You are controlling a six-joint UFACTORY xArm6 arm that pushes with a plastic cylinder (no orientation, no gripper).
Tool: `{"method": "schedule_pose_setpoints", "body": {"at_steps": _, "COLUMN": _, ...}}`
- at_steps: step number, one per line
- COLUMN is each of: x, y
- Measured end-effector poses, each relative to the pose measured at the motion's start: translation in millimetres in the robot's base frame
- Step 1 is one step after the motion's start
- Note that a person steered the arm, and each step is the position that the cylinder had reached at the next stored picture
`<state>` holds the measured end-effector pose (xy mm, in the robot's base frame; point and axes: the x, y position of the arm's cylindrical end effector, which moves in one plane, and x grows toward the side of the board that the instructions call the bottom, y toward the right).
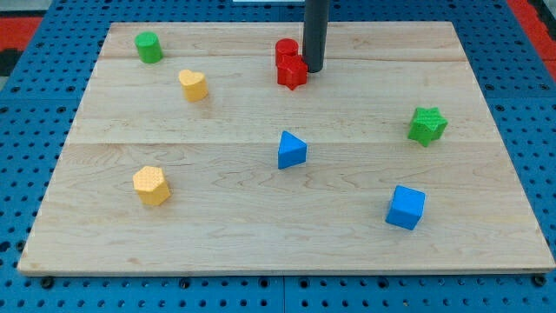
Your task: Slide the blue triangle to red star
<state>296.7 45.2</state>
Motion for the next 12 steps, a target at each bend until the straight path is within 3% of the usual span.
{"method": "schedule_pose_setpoints", "body": {"at_steps": 1, "x": 0.0, "y": -12.6}}
{"method": "schedule_pose_setpoints", "body": {"at_steps": 2, "x": 26.3, "y": 41.7}}
{"method": "schedule_pose_setpoints", "body": {"at_steps": 3, "x": 105.9, "y": 69.4}}
{"method": "schedule_pose_setpoints", "body": {"at_steps": 4, "x": 175.6, "y": 67.3}}
{"method": "schedule_pose_setpoints", "body": {"at_steps": 6, "x": 193.5, "y": -1.0}}
{"method": "schedule_pose_setpoints", "body": {"at_steps": 7, "x": 158.0, "y": -52.1}}
{"method": "schedule_pose_setpoints", "body": {"at_steps": 8, "x": 120.3, "y": -66.3}}
{"method": "schedule_pose_setpoints", "body": {"at_steps": 9, "x": 158.7, "y": -60.5}}
{"method": "schedule_pose_setpoints", "body": {"at_steps": 10, "x": 141.0, "y": -122.6}}
{"method": "schedule_pose_setpoints", "body": {"at_steps": 12, "x": 106.8, "y": -63.6}}
